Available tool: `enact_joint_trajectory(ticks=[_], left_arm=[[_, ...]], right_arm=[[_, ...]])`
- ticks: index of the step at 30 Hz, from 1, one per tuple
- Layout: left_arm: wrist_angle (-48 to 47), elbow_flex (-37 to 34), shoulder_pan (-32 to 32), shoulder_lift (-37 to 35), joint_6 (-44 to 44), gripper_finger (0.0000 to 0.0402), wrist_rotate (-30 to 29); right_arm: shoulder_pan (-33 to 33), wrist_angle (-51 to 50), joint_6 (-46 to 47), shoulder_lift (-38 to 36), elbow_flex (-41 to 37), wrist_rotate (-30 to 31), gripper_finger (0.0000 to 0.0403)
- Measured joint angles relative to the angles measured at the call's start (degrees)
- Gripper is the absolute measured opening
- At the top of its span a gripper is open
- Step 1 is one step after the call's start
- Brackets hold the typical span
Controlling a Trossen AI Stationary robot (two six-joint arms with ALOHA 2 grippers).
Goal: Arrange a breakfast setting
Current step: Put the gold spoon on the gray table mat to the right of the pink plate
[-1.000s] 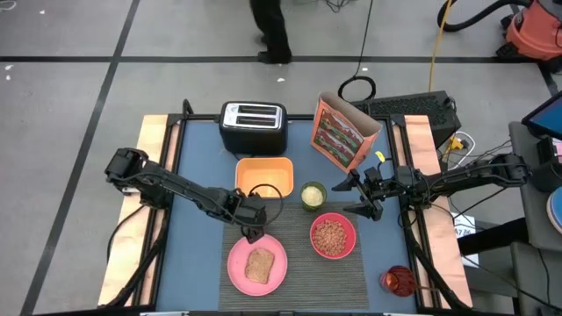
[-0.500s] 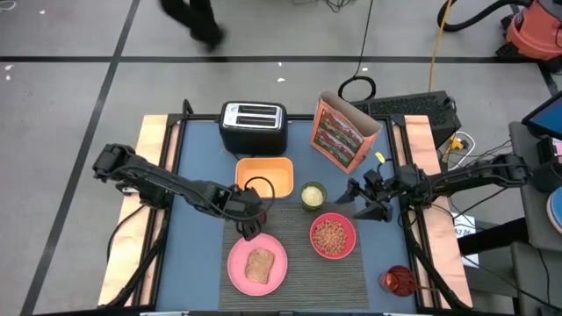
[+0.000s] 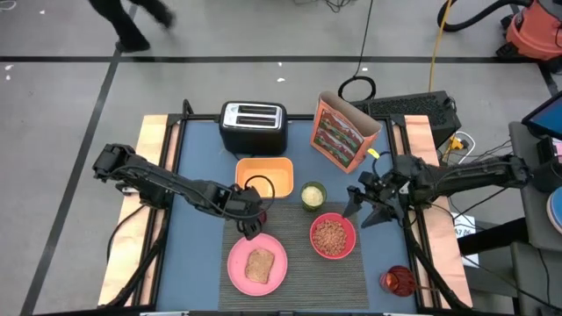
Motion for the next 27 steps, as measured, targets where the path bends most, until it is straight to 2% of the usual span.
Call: enact_joint_trajectory(ticks=[6, 11, 15, 21, 27], left_arm=[[0.07, 0.00, 0.00, 0.00, -0.13, 0.0388, -0.02], [0.09, 0.00, 0.00, 0.00, 0.15, 0.0388, -0.04], [0.11, 0.00, 0.00, 0.00, 0.25, 0.0388, -0.71], [0.10, 0.00, 0.00, 0.00, 0.31, 0.0388, -1.07], [0.10, 0.00, -0.02, 0.00, 0.35, 0.0388, -1.09]], right_arm=[[0.00, -37.52, -4.60, 0.42, 15.49, -0.95, 0.0337], [0.75, -58.68, 8.85, 0.55, 22.61, -0.19, 0.0334], [3.07, -65.45, 24.94, 0.53, 23.43, -5.83, 0.0333], [8.48, -69.58, 41.72, 0.59, 23.41, -6.03, 0.0333], [14.81, -70.35, 52.64, 1.49, 23.41, -5.90, 0.0333]])
